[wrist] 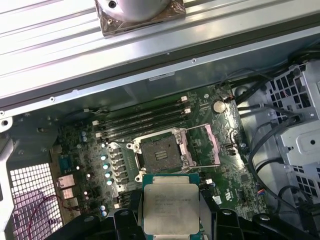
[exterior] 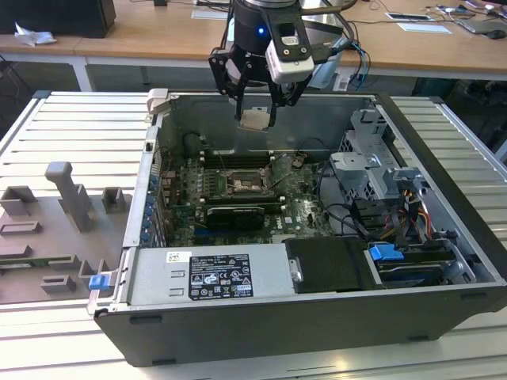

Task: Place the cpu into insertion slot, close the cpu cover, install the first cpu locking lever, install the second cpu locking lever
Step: 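Place the cpu into insertion slot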

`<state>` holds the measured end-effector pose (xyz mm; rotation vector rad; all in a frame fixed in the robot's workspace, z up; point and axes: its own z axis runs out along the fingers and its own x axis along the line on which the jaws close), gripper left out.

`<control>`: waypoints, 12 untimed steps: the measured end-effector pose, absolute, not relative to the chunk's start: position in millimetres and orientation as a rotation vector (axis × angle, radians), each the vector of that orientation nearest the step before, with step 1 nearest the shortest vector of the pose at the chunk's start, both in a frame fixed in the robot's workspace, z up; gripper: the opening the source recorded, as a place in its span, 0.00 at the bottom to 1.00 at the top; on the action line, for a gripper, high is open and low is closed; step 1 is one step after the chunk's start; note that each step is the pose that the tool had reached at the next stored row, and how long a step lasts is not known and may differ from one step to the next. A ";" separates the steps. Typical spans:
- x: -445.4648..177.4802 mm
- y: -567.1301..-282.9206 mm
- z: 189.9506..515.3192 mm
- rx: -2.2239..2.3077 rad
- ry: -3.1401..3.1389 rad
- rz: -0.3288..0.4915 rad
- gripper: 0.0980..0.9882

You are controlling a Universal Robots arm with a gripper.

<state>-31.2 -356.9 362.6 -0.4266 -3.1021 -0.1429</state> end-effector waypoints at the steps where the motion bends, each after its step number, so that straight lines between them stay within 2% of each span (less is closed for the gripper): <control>1: -31.2 -356.9 362.6 -0.429 -3.102 -0.143 0.50; 12: -31.2 -356.9 362.6 -0.460 -3.098 -0.143 0.50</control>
